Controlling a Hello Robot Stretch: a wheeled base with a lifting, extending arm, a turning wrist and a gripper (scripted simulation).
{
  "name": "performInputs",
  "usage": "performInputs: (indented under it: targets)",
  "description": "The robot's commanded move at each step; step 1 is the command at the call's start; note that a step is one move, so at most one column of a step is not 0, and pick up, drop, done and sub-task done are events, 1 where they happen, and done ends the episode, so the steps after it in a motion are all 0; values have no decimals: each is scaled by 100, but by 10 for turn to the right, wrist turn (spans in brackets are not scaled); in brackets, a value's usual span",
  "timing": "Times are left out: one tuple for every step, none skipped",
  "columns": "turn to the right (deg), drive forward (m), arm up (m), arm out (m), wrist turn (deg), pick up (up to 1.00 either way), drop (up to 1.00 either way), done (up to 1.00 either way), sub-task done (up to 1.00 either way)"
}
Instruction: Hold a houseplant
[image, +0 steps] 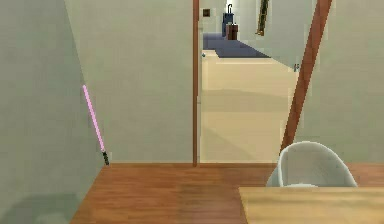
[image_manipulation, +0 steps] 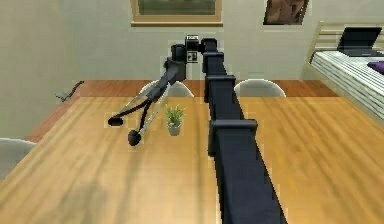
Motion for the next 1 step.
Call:
performInputs:
  targets:
    - [0, 0, 0, 0, 450, 0, 0, 0, 0]
